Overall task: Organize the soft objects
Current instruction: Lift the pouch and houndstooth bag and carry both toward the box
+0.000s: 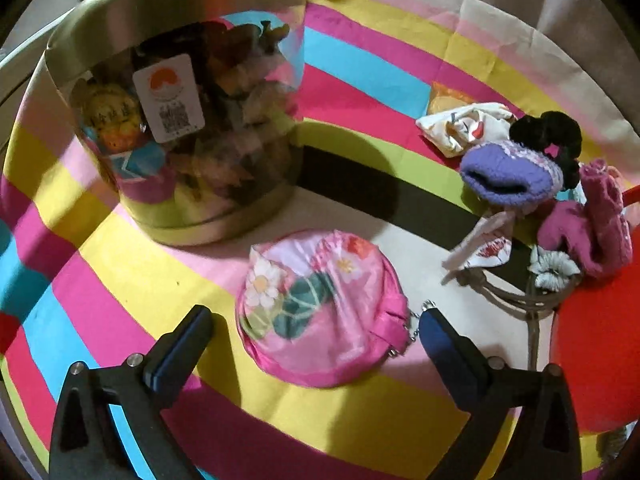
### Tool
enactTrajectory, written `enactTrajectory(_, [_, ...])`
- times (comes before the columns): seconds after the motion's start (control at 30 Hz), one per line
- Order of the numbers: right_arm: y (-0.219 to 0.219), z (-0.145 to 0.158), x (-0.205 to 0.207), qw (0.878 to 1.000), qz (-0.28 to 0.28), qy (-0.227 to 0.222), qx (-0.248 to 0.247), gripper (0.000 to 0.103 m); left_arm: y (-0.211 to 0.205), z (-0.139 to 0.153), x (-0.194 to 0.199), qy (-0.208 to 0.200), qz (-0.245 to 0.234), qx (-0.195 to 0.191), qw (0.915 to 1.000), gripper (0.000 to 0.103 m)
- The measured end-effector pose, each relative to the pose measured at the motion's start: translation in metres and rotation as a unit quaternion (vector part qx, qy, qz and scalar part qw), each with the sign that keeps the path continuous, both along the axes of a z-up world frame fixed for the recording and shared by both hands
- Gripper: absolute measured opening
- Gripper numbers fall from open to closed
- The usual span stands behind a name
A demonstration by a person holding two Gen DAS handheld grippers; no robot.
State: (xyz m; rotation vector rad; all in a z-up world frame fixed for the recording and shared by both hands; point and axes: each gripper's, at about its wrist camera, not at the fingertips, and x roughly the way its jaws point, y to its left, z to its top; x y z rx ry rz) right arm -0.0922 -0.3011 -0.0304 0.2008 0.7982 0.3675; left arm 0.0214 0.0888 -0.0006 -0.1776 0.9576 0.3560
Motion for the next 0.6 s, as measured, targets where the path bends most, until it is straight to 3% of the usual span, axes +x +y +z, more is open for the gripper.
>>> enactTrajectory(0.03, [0.0,0.0,0.0,1.0,0.0,0.0,0.0,0.015,0.006,0.001,-0.003,-0.003,-0.005,0.001,1.0,0.098])
enactTrajectory(0.1, [0.001,0.0,-0.001,1.0,-0.002,0.0,0.0,0.015,0.012,0.006,-0.003,-0.018,-0.008,0.003,0.9998,0.072])
enactTrajectory(0.27, [0.0,0.001,-0.001,1.0,-0.003,-0.003,0.002,0.015,0.004,0.018,-0.031,-0.033,-0.039,-0.05,0.9974,0.072])
enactTrajectory(0.4, [-0.002,0.003,-0.004,1.0,-0.011,-0.011,0.005,0.015,-0.017,0.029,-0.081,-0.066,-0.065,-0.05,0.9945,0.072])
enactTrajectory(0.6, [-0.016,0.013,-0.021,0.997,-0.044,-0.049,0.033,0.012,-0.053,0.035,-0.122,-0.07,-0.107,-0.046,0.9908,0.072])
